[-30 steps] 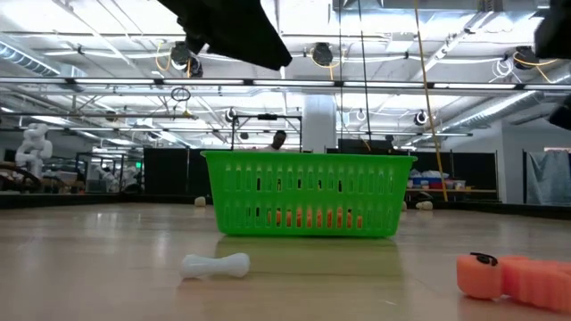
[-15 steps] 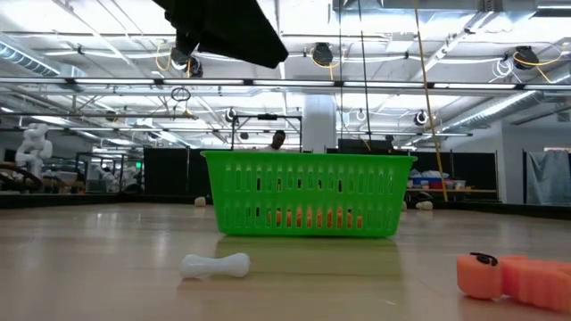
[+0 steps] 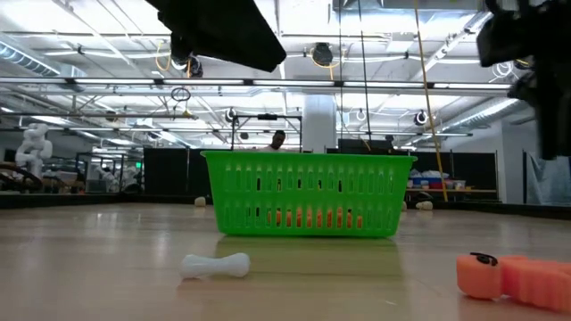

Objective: Sort Halloween decoration
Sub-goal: Put the orange skeleton toy into the green basket

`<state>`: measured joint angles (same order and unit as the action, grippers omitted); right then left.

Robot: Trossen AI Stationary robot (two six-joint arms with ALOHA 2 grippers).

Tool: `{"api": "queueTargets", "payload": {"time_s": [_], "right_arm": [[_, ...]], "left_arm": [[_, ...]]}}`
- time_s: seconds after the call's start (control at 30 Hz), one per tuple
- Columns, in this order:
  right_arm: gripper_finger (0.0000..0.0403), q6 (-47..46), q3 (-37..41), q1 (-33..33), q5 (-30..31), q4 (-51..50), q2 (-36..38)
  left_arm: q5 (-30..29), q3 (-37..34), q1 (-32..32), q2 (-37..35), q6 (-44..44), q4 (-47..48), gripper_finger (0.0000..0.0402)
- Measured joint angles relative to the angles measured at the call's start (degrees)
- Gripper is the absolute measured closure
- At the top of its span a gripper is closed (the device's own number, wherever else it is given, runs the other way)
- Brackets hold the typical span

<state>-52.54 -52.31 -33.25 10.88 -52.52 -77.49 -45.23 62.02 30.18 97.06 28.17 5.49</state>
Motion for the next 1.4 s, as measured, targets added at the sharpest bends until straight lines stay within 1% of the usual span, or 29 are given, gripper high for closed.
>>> {"api": "queueTargets", "payload": {"time_s": [0.07,0.17,0.3,0.37,0.47,0.57,0.7,0.83,1.07,1.17,1.3,1.4], "right_arm": [[0.0261,-4.45,0.33,-0.91,-2.34,2.89,-0.17],[0.0261,-13.06,0.46,-3.98,-3.33,5.68,-0.55],[0.0249,-18.88,0.39,-9.27,-1.92,15.39,-1.02],[0.0239,-22.74,0.32,-11.19,-0.67,16.33,-2.16],[0.0227,-25.99,0.43,-13.43,-0.44,16.31,-5.47],[0.0225,-24.67,-0.43,-15.51,-0.32,17.38,-9.08],[0.0225,-22.11,-4.14,-17.90,2.10,17.07,-13.43],[0.0225,-21.85,-9.30,-19.98,4.14,13.90,-17.90],[0.0225,-22.51,-16.65,-21.27,4.03,7.12,-27.24],[0.0225,-24.25,-17.73,-21.27,3.97,5.08,-29.68],[0.0226,-26.92,-17.86,-21.48,3.82,5.08,-31.20],[0.0236,-28.41,-17.97,-21.68,3.39,5.07,-31.73]], "left_arm": [[-0.18,0.00,0.50,0.00,-0.61,0.06,0.0279],[-1.40,0.00,0.91,0.00,-2.50,-0.10,0.0279],[-1.49,0.00,0.98,0.00,-2.25,-0.27,0.0279],[-1.49,0.00,0.98,0.00,-1.66,-0.51,0.0279],[-1.42,0.00,0.98,0.00,-1.63,-0.45,0.0279],[-1.40,0.00,0.98,0.00,-1.54,-0.48,0.0279],[-1.38,0.00,0.98,0.00,-1.45,-0.77,0.0279],[-1.36,0.00,0.98,0.00,-0.98,-0.76,0.0279],[-1.34,0.00,0.98,0.00,0.24,-0.71,0.0279],[-1.33,0.00,1.09,0.00,1.54,-0.66,0.0279],[-1.33,0.00,1.35,0.00,1.59,-0.67,0.0279],[-1.33,0.00,1.75,0.00,1.61,-0.67,0.0279]]}}
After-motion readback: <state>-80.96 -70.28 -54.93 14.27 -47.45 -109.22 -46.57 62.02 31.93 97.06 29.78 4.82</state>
